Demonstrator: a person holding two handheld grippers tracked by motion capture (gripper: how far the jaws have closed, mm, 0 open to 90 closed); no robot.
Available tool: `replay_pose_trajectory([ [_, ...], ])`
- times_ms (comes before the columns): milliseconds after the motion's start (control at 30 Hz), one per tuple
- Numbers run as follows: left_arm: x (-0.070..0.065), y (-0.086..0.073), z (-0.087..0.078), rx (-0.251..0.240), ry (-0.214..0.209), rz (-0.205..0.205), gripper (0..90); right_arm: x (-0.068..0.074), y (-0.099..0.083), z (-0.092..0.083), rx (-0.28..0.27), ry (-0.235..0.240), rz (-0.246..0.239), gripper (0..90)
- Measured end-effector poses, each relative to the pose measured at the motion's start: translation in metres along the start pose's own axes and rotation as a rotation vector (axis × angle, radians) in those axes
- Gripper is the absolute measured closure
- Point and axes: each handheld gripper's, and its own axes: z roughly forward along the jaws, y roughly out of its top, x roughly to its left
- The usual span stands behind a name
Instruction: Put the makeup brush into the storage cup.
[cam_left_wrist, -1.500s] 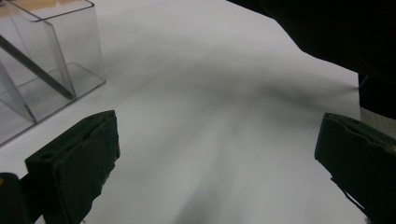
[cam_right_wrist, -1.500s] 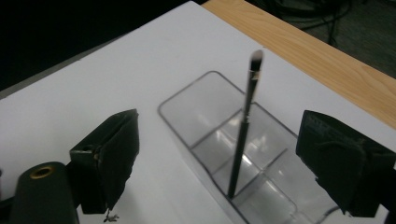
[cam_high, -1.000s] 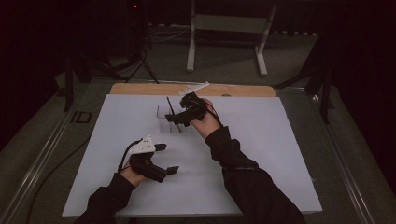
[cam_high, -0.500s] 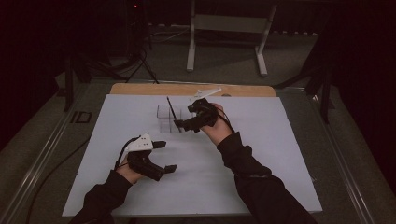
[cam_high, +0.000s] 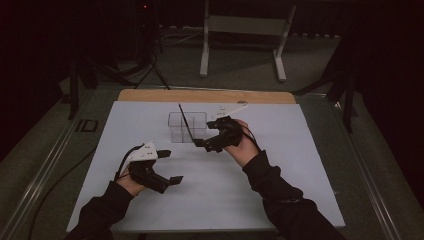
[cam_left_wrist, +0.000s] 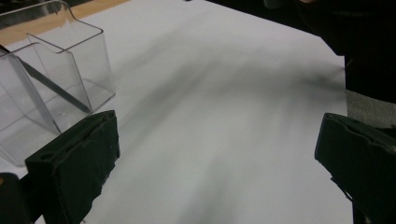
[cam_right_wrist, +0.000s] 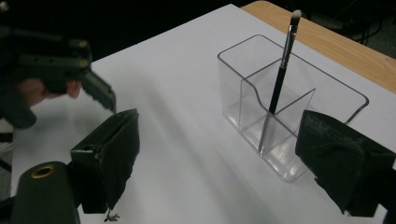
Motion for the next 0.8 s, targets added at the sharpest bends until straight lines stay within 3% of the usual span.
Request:
replay_pose_trajectory([
  [233, -0.001, -0.002, -0.004, 0.009, -0.007, 0.009, 1.4, 0.001, -0.010, -0.016, -0.029, 0.029, -0.003, 13.2],
  [400, -0.002, -0.004, -0.008, -0.012, -0.002, 0.024, 1.4, 0.000, -0.020, -0.029, -0.055, 0.052, 0.000, 12.9],
  [600, -0.003, -0.005, -0.013, -0.015, -0.007, 0.035, 1.4, 0.000, -0.034, -0.040, -0.030, 0.030, -0.019, 12.9],
  [800, -0.003, -0.006, -0.016, -0.019, -0.025, 0.025, 1.4, 0.000, -0.049, -0.052, -0.053, 0.048, -0.011, 13.0],
])
